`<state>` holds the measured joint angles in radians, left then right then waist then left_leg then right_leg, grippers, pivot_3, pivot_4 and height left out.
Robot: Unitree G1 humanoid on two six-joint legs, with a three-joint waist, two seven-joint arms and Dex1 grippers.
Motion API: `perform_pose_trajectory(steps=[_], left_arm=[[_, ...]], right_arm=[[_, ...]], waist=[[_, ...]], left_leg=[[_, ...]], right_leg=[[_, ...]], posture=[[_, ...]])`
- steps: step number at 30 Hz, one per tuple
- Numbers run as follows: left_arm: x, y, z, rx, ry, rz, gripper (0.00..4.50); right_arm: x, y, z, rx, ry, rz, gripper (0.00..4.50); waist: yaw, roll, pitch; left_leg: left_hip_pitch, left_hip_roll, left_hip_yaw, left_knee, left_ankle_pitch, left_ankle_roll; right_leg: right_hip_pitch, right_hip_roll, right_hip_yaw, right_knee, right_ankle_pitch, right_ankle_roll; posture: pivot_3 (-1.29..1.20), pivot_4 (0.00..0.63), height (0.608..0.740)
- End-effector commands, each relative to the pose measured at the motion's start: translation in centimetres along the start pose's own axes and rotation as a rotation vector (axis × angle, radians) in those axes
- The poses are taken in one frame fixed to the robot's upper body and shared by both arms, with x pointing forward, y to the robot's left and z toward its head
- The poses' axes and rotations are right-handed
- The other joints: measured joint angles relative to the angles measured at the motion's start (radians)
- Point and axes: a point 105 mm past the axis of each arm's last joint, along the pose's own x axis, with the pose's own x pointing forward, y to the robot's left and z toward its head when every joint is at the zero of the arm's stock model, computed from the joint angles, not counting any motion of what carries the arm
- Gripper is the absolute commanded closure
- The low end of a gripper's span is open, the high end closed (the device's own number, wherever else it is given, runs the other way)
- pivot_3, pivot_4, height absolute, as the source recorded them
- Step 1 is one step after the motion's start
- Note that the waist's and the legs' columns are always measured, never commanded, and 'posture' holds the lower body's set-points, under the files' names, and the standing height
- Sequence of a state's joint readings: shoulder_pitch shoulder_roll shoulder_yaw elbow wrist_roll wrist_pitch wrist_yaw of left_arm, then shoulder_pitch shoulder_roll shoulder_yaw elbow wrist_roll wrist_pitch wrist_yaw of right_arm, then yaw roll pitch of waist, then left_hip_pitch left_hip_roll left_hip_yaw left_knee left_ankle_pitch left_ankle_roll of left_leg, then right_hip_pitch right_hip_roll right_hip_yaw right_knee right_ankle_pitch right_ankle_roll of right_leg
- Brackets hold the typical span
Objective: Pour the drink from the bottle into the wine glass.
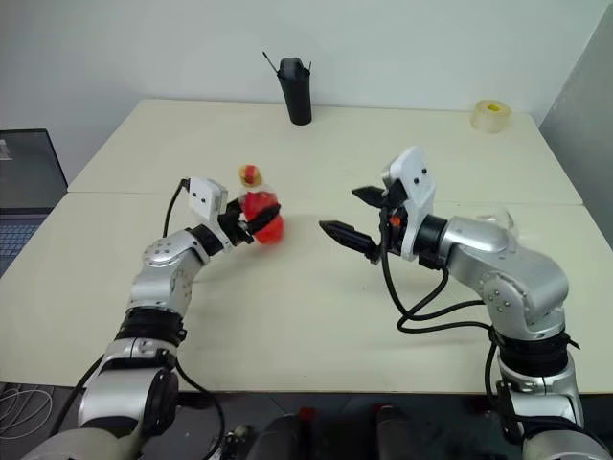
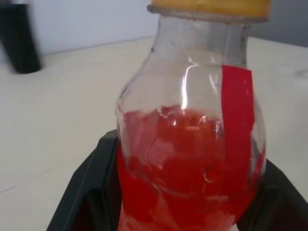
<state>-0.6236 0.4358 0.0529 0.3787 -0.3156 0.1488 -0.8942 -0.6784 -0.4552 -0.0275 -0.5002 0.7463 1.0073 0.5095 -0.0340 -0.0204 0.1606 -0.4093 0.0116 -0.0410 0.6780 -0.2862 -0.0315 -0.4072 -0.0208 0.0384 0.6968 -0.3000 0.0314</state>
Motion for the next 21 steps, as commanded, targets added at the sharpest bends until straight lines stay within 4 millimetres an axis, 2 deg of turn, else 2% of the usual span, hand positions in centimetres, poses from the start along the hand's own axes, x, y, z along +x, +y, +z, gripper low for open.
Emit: perform_pose_trajectory(steps=[1, 3, 8, 15, 21], left_arm=[[0.0, -4.3, 2.9, 0.087, -0.016, -0.222, 2.08], [-0.1, -5.3, 2.8, 0.064, -0.01, -0.257, 2.09], [-0.2, -7.3, 2.2, 0.051, 0.008, -0.329, 2.11], [0.6, -8.9, 3.5, 0.033, -0.088, -0.382, 2.11], [0.6, -9.7, 3.4, -0.004, -0.114, -0.41, 2.11]], right_arm=[[-0.4, 3.8, 1.8, -0.036, -0.031, 0.163, 0.0], [-0.7, 4.6, 2.1, -0.032, -0.029, 0.186, 0.0], [-0.3, 3.8, 2.1, -0.016, -0.012, 0.094, 0.0], [0.1, 2.8, 0.7, 0.012, 0.034, 0.018, 0.0], [0.3, 2.3, 0.2, 0.036, 0.038, -0.018, 0.0]], waist=[[0.0, 0.0, 0.0], [0.001, 0.0, 0.0], [0.001, 0.0, 0.0], [0.002, 0.0, 0.0], [0.0, 0.0, 0.0]], left_leg=[[0.0, 0.0, -0.001, 0.0, 0.0, 0.0], [0.0, 0.0, -0.002, 0.0, -0.001, 0.001], [0.0, 0.0, -0.002, 0.001, -0.001, 0.003], [0.0, 0.0, -0.002, 0.001, -0.001, 0.003], [0.0, 0.0, -0.002, 0.0, -0.001, 0.003]], right_leg=[[0.0, 0.0, 0.001, 0.0, 0.0, 0.0], [0.001, 0.0, 0.001, -0.001, 0.0, 0.0], [0.001, 0.0, 0.001, 0.0, 0.0, 0.0], [0.001, 0.0, 0.001, 0.0, 0.0, 0.0], [0.001, 0.0, 0.001, 0.0, 0.0, 0.0]], posture=[[0.0, 0.15, 0.74], [0.0, 0.15, 0.74], [0.0, 0.15, 0.74], [0.0, 0.15, 0.74], [0.0, 0.15, 0.74]])
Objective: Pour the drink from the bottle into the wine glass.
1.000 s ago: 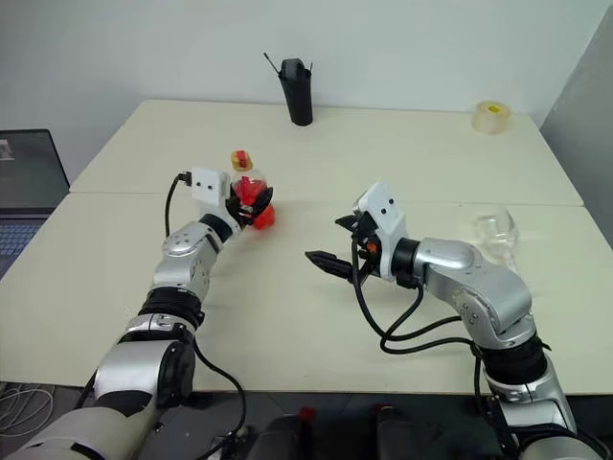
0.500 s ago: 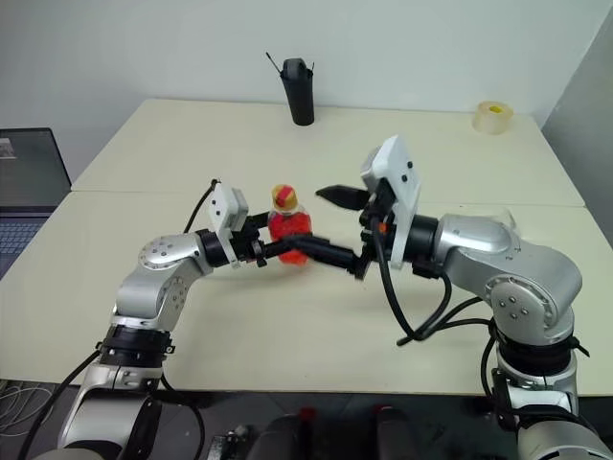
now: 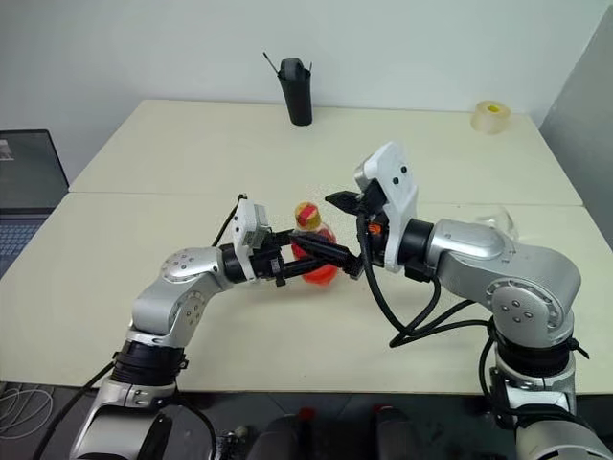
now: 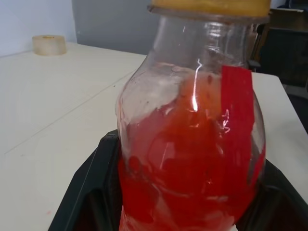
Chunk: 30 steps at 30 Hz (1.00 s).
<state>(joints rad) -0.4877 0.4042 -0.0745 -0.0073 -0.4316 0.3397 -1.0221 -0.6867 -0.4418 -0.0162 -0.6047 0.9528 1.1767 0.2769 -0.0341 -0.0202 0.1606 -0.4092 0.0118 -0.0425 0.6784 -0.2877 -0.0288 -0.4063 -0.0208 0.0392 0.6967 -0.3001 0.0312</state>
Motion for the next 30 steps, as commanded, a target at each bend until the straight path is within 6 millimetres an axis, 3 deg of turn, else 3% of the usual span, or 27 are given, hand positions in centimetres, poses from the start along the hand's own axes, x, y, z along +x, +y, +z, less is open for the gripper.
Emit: perform_pose_trajectory(steps=[1, 11, 20, 25, 30], left_arm=[[0.2, -0.7, 1.8, 0.051, -0.059, -0.033, 2.11], [0.5, -0.7, 1.7, 0.053, -0.055, -0.041, 2.13], [0.3, -0.9, 1.2, 0.052, -0.042, -0.035, 2.16], [0.1, -0.9, 1.2, 0.051, -0.038, -0.032, 2.16], [0.3, -0.8, 1.3, 0.058, -0.036, -0.038, 2.16]], right_arm=[[-0.2, -0.2, 0.9, -0.019, -0.048, -0.026, 0.0], [0.5, -0.2, 0.9, -0.005, -0.059, -0.027, 0.0], [0.8, -0.7, 0.9, 0.006, -0.077, -0.06, 3.09], [1.0, -0.5, 1.1, -0.013, -0.076, -0.014, 4.49], [1.0, -1.4, 1.0, -0.084, -0.013, 0.123, 4.5]], waist=[[0.0, 0.0, 0.0], [0.001, 0.0, 0.0], [0.001, 0.0, 0.0], [0.001, 0.0, 0.0], [0.001, 0.0, 0.0]], left_leg=[[0.0, 0.0, 0.0, 0.0, 0.0, 0.0], [0.0, 0.0, 0.0, 0.0, 0.0, 0.0], [0.0, 0.0, 0.0, 0.0, 0.0, 0.0], [0.0, 0.0, 0.0, 0.0, 0.0, 0.0], [0.0, -0.001, 0.001, 0.0, 0.0, 0.0]], right_leg=[[0.0, 0.0, 0.0, 0.0, 0.0, 0.0], [0.0, 0.0, 0.0, 0.0, 0.0, 0.0], [0.0, 0.0, 0.0, 0.0, 0.0, 0.0], [0.0, 0.0, 0.0, 0.0, 0.0, 0.0], [0.0, 0.0, -0.002, -0.001, 0.0, 0.0]], posture=[[0.0, 0.15, 0.74], [0.0, 0.15, 0.74], [0.0, 0.15, 0.74], [0.0, 0.15, 0.74], [0.0, 0.15, 0.74]])
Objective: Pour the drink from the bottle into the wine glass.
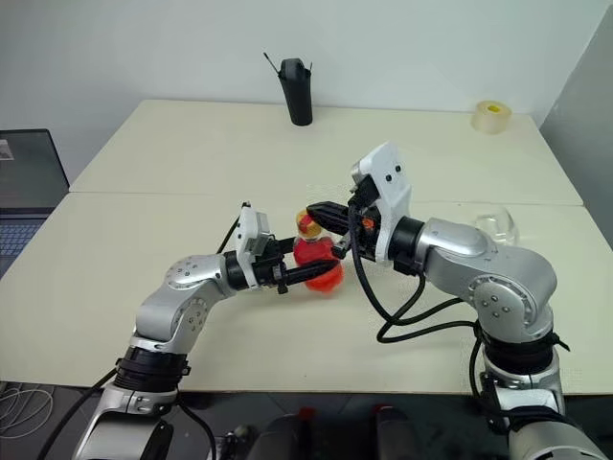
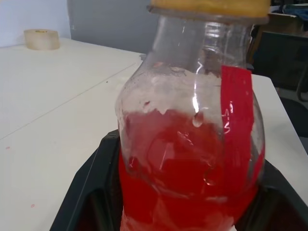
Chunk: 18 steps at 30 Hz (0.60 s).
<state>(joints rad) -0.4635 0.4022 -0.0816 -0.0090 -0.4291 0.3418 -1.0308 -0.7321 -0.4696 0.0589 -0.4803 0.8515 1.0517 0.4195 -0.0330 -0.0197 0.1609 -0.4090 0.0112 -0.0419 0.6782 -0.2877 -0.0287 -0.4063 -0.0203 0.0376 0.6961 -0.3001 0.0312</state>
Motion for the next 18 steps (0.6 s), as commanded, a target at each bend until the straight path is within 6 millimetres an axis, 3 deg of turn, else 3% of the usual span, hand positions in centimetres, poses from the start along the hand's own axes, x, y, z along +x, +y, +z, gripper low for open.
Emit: perform_pose_trajectory(steps=[1, 3, 6, 12, 18], left_arm=[[0.3, -0.4, 2.1, 0.087, -0.047, -0.027, 2.16], [0.2, -0.3, 2.2, 0.096, -0.048, -0.019, 2.17], [0.1, -0.1, 2.3, 0.1, -0.05, -0.002, 2.17], [0.0, -0.3, 2.0, 0.097, -0.045, 0.008, 2.17], [0.1, -0.1, 2.3, 0.109, -0.047, 0.01, 2.17]], right_arm=[[-0.3, -0.5, 1.4, -0.058, -0.023, 0.09, 4.5], [-0.8, -0.6, 2.9, -0.042, -0.078, 0.121, 4.5], [-1.4, -0.1, 3.5, -0.02, -0.104, 0.158, 3.9], [-0.8, 0.8, 2.6, -0.006, -0.087, 0.168, 1.85], [0.4, -1.2, 1.4, -0.029, -0.036, 0.041, 1.84]], waist=[[0.0, 0.0, 0.0], [-0.001, 0.0, 0.0], [0.001, 0.0, 0.0], [0.0, 0.0, 0.0], [0.0, 0.0, 0.0]], left_leg=[[0.0, 0.0, 0.0, 0.0, 0.0, 0.0], [0.0, 0.0, 0.0, 0.0, 0.0, 0.0], [0.0, 0.001, 0.0, 0.0, 0.0, 0.0], [0.0, 0.001, 0.0, 0.0, 0.0, 0.0], [0.0, 0.001, 0.0, 0.0, 0.0, 0.0]], right_leg=[[0.0, 0.0, 0.0, 0.0, 0.0, 0.0], [0.0, 0.0, 0.0, 0.0, 0.0, 0.0], [0.0, 0.0, 0.0, 0.0, 0.0, 0.0], [0.0, 0.0, 0.001, 0.0, 0.0, 0.0], [0.0, 0.0, 0.001, 0.0, 0.0, 0.0]], posture=[[0.0, 0.15, 0.74], [0.0, 0.15, 0.74], [0.0, 0.15, 0.74], [0.0, 0.15, 0.74], [0.0, 0.15, 0.74]])
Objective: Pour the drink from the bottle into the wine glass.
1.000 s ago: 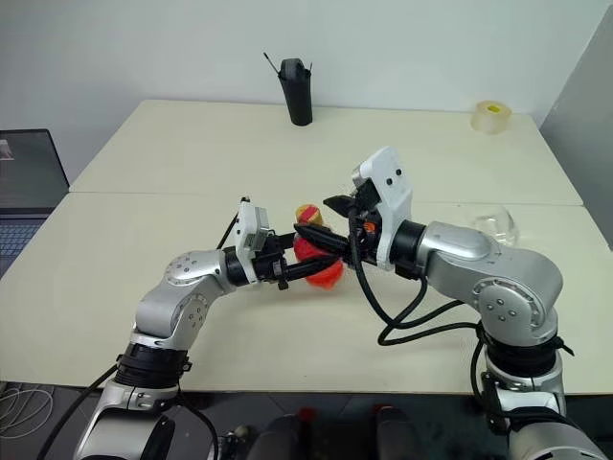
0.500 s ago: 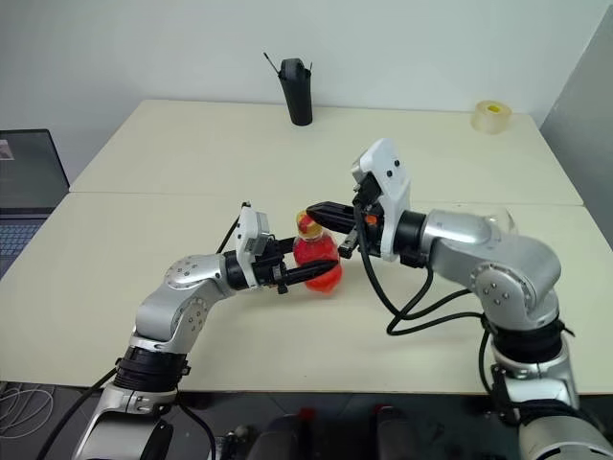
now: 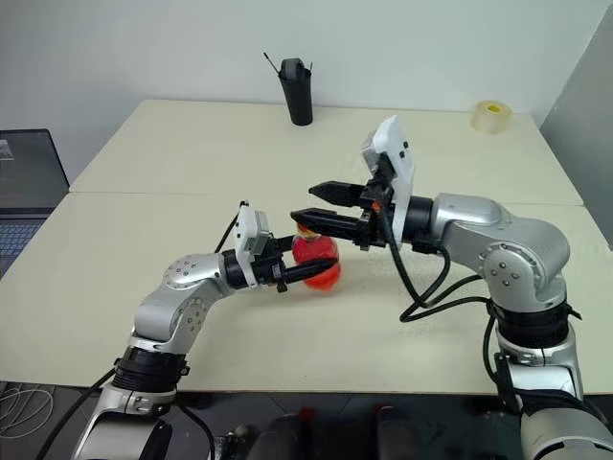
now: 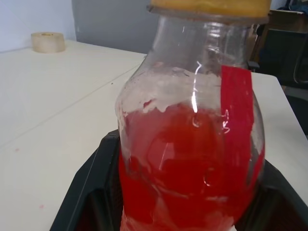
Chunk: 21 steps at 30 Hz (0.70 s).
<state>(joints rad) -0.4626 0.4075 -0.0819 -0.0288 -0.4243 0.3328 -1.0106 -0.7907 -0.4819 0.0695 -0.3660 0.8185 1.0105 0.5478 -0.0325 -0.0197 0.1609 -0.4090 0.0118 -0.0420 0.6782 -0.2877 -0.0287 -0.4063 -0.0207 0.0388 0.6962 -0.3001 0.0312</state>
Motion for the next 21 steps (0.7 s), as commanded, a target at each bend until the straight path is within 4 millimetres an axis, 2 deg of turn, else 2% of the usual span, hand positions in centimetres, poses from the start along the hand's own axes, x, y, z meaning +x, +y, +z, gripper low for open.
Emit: perform_pose_trajectory(steps=[1, 13, 21], left_arm=[[0.1, -0.1, 2.0, 0.082, -0.045, -0.004, 2.17], [0.2, -0.1, 2.0, 0.079, -0.045, 0.003, 2.18], [0.2, -0.1, 1.9, 0.079, -0.044, 0.004, 2.18]], right_arm=[[0.1, -0.2, 0.8, -0.037, -0.032, -0.025, 1.84], [0.2, 1.4, 0.3, -0.023, -0.018, 0.051, 1.84], [0.5, 0.6, -0.2, -0.044, 0.011, -0.003, 1.84]], waist=[[0.0, 0.0, 0.0], [0.0, 0.0, 0.0], [0.0, 0.0, 0.0]], left_leg=[[0.0, 0.0, 0.0, 0.0, 0.0, 0.0], [0.0, 0.0, 0.0, 0.0, 0.0, 0.0], [0.0, 0.0, 0.0, 0.0, 0.0, 0.0]], right_leg=[[0.0, 0.0, 0.0, 0.0, 0.0, 0.0], [0.0, 0.0, 0.0, 0.0, 0.0, 0.0], [0.0, 0.0, 0.0, 0.0, 0.0, 0.0]], posture=[[0.0, 0.15, 0.74], [0.0, 0.15, 0.74], [0.0, 0.15, 0.74]])
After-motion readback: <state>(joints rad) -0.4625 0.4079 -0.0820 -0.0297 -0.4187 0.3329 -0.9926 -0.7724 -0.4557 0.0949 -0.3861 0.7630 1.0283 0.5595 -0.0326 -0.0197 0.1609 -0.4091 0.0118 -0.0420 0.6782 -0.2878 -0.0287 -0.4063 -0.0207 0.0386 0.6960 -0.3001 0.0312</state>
